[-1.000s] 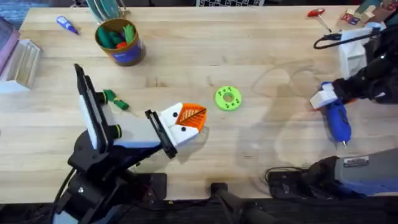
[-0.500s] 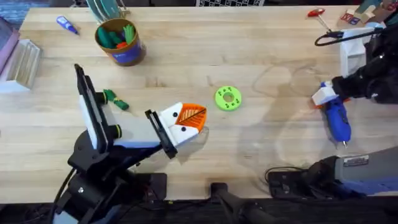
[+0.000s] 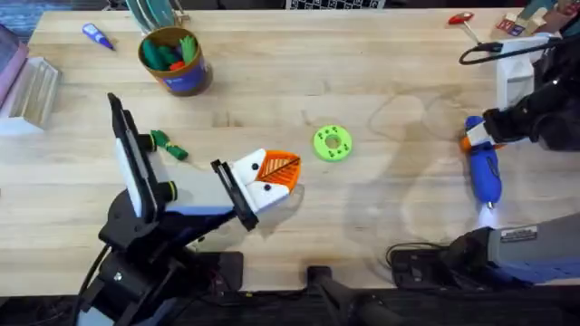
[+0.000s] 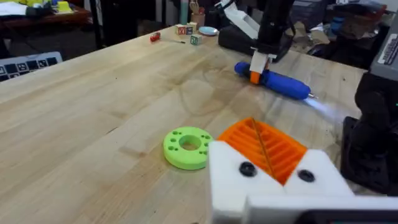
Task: Pick up the gripper from the table and insert it into the empty holder that is missing its gripper. Then pick up a screw, insert it into the mounting hole, and use the screwdriver to tighten it. Finally, clean up the table by picking up the vegetable and placing it into the bucket.
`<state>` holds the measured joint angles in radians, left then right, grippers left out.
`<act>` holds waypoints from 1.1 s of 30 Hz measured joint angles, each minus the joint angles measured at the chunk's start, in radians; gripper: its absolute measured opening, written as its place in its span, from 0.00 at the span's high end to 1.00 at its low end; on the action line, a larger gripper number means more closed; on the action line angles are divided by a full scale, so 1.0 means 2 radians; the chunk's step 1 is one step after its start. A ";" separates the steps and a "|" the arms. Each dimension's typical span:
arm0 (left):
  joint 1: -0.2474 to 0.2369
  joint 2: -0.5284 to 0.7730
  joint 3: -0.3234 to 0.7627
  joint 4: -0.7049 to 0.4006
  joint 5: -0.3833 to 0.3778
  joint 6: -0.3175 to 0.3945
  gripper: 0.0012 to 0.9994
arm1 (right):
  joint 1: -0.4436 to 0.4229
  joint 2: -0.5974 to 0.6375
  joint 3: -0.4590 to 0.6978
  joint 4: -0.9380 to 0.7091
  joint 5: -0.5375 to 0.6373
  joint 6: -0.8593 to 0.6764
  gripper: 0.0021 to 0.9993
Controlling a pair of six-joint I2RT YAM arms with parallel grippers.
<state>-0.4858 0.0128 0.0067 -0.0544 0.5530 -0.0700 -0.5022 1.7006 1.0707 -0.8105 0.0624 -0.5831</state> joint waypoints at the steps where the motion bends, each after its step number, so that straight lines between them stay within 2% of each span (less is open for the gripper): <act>1: 0.000 0.000 0.000 0.000 0.000 0.000 0.98 | 0.000 -0.003 -0.001 0.001 0.000 0.000 0.98; 9: 0.000 0.000 0.000 0.000 0.000 0.000 0.98 | 0.000 -0.075 -0.003 0.010 -0.005 0.017 0.98; 15: 0.000 0.000 0.000 0.000 0.000 0.000 0.98 | 0.005 -0.158 -0.004 0.033 -0.049 0.068 0.98; 24: 0.000 0.000 0.000 0.000 0.000 0.000 0.98 | 0.062 -0.313 -0.013 0.053 -0.087 0.142 0.98; 29: 0.000 0.000 0.000 0.000 0.000 0.000 0.98 | 0.094 -0.389 -0.056 0.128 -0.117 0.182 0.98; 33: 0.000 0.000 0.000 0.000 0.000 0.000 0.98 | 0.157 -0.439 -0.092 0.212 -0.152 0.217 0.98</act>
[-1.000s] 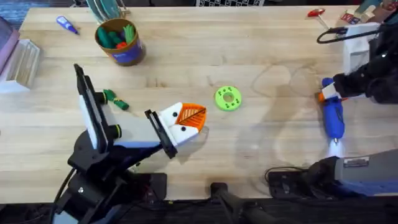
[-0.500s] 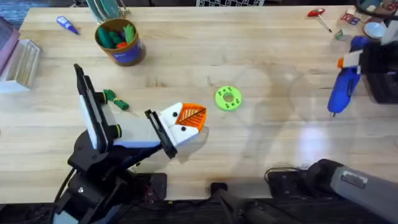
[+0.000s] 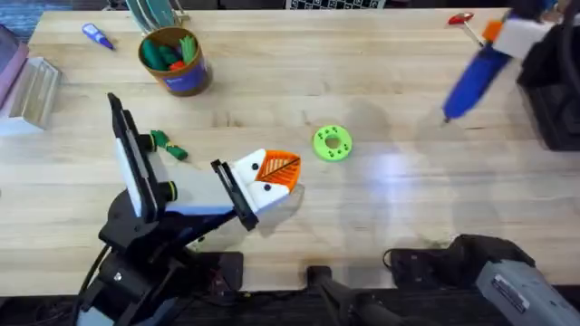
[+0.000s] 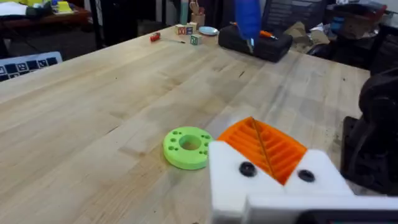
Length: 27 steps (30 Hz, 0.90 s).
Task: Pick up the gripper from the table and insert it into the empty holder that is missing its gripper. Then pick up a screw, insert it into the mounting hole, and use the screwdriver to tighten it. Finally, clean up the table by picking up the vegetable and placing it into the bucket.
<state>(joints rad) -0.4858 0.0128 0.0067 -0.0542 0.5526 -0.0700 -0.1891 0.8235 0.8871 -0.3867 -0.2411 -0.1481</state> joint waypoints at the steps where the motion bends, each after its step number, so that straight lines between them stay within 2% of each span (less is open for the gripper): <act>1: 0.000 0.000 0.000 0.000 0.000 0.000 0.98 | 0.016 -0.008 -0.006 0.017 -0.006 0.009 0.98; 8: 0.000 0.000 0.000 0.000 0.000 0.000 0.98 | 0.173 -0.024 -0.040 0.173 -0.023 0.073 0.98; 10: 0.000 0.000 0.000 0.000 0.000 0.000 0.98 | 0.226 -0.014 -0.042 0.213 -0.025 0.082 0.98; 18: 0.000 0.000 0.000 0.000 -0.001 0.000 0.98 | 0.396 0.052 -0.043 0.367 -0.031 0.103 0.98; 23: 0.000 0.000 0.000 0.000 -0.008 0.000 0.98 | 0.467 0.082 -0.043 0.398 -0.036 0.108 0.98; 27: 0.000 0.000 0.000 0.000 -0.011 0.000 0.98 | 0.487 0.095 -0.043 0.402 -0.042 0.110 0.98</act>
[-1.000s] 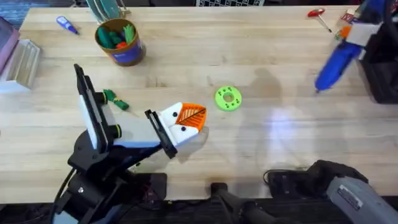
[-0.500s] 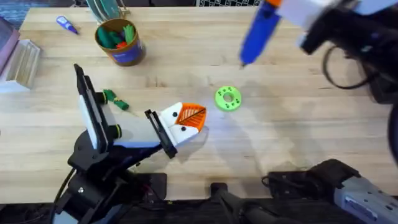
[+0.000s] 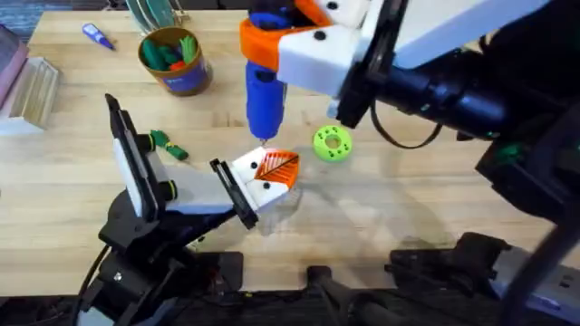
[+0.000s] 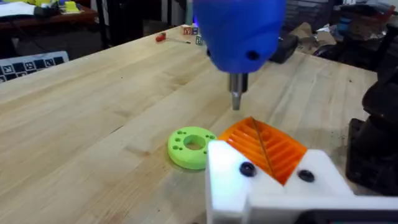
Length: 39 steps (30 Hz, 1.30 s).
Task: Pick up the gripper from the table and insert it into the empty holder that is missing its gripper. Then pick up a screw, insert it into the mounting hole, and use the screwdriver to tighten it. Finally, clean up the table by picking up the vegetable and placing it into the bucket.
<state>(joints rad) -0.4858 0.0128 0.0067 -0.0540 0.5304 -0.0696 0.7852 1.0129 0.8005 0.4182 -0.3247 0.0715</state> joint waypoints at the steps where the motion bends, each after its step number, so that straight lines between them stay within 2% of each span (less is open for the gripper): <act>1: 0.000 0.000 0.000 0.000 0.000 0.000 0.98 | 0.001 0.002 0.000 0.006 -0.005 0.000 0.98; 6: 0.000 0.000 0.000 0.000 -0.001 0.000 0.98 | 0.001 0.006 -0.001 0.037 -0.039 0.000 0.98; 16: 0.000 0.000 0.000 0.000 -0.002 -0.001 0.98 | 0.002 0.038 -0.001 0.037 -0.087 0.000 0.98; 39: 0.000 0.000 0.000 -0.001 -0.002 -0.001 0.98 | 0.002 0.070 -0.001 0.053 -0.101 0.001 0.98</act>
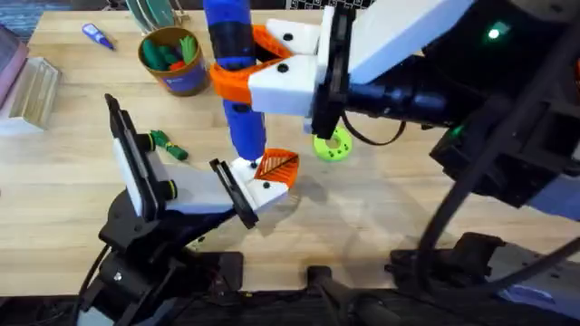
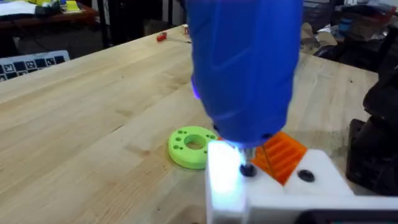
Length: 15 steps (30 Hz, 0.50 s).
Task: Pick up the gripper from the table and insert it into the empty holder that is missing its gripper. Then pick up a screw, insert it into the mounting hole, and use the screwdriver to tighten it. Finally, clean up the table by picking up the vegetable and placing it into the bucket.
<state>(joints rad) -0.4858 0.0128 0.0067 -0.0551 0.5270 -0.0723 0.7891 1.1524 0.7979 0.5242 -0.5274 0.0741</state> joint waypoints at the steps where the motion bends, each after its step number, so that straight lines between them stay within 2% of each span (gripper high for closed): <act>1: 0.000 0.000 0.000 0.000 0.000 0.000 0.98 | 0.000 0.001 0.000 0.001 0.000 0.000 0.98; 15: 0.000 0.000 0.000 0.001 0.000 -0.005 0.98 | 0.000 0.004 -0.001 0.027 -0.008 0.000 0.98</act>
<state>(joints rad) -0.4858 0.0128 0.0067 -0.0540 0.5264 -0.0830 0.7901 1.1610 0.7956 0.5780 -0.5438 0.0747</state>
